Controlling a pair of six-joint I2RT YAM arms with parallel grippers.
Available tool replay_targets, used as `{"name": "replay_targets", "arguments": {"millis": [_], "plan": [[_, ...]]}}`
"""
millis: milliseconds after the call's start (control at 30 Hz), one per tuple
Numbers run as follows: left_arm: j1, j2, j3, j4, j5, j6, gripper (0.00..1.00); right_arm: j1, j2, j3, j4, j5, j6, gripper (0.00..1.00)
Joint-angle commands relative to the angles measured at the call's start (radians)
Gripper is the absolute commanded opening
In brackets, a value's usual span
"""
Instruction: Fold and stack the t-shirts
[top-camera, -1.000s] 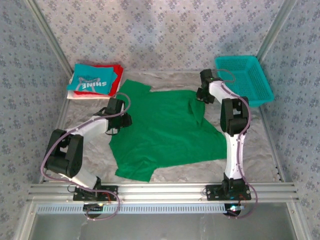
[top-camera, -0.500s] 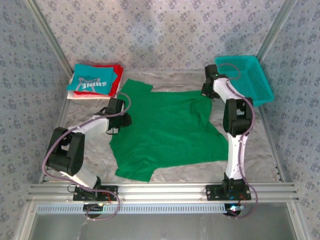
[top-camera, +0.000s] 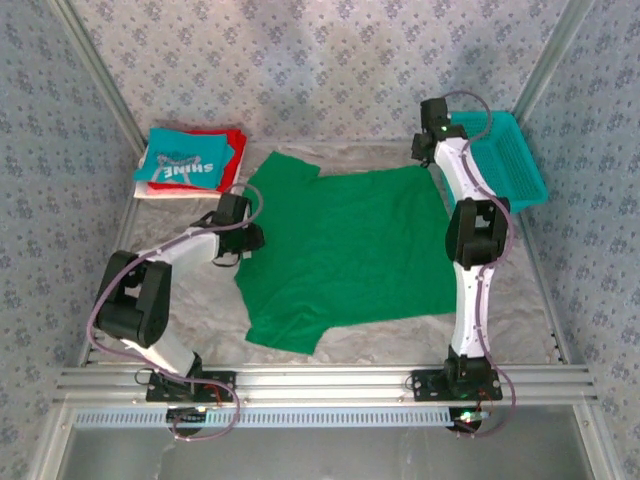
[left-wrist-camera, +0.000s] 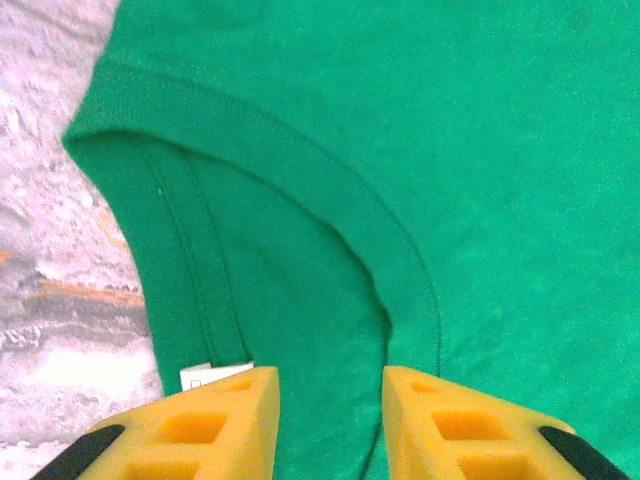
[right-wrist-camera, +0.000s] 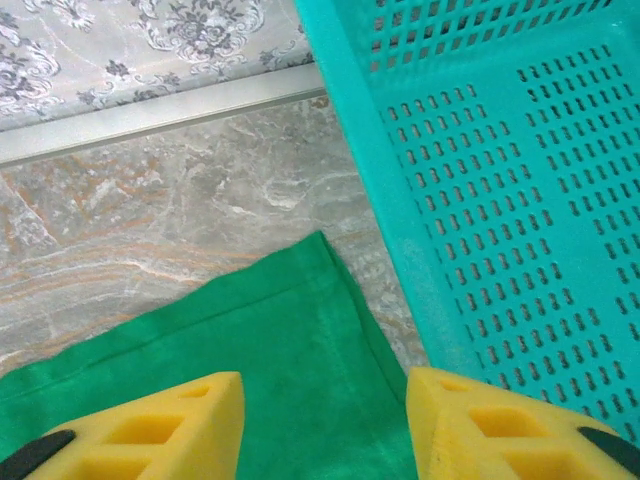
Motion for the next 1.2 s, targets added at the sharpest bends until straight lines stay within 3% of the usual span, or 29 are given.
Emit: {"name": "replay_targets", "arguments": {"millis": [0,67,167,300,433,667,833,1033,1167], "plan": [[0.01,0.004,0.093,-0.023,-0.016,0.023,0.35,0.035,-0.134,-0.088,-0.034,0.051,0.007,0.53],[0.011,0.036,0.139,-0.033,-0.008,0.022,0.35,0.059,-0.225,-0.211,0.016,0.033,0.018,0.53],[0.013,0.097,0.194,-0.044,0.002,0.014,0.35,0.101,-0.356,-0.429,0.101,-0.038,0.057,0.43],[0.027,0.19,0.255,-0.04,0.038,-0.02,0.32,0.128,-0.472,-0.703,0.229,-0.132,0.135,0.14],[0.027,0.283,0.325,-0.041,0.048,-0.024,0.31,0.155,-0.525,-0.84,0.271,-0.147,0.155,0.04],[0.054,0.469,0.465,-0.068,0.092,-0.043,0.28,0.19,-0.746,-1.1,0.45,-0.099,0.138,0.0],[0.089,0.613,0.607,-0.091,0.169,-0.066,0.25,0.206,-1.016,-1.364,0.666,-0.014,0.13,0.0],[0.105,0.801,0.909,-0.221,0.178,-0.028,0.25,0.222,-1.243,-1.56,0.728,0.018,0.18,0.02],[0.119,0.912,1.161,-0.33,0.153,-0.003,0.25,0.22,-1.288,-1.568,0.65,0.034,0.17,0.02]]}}
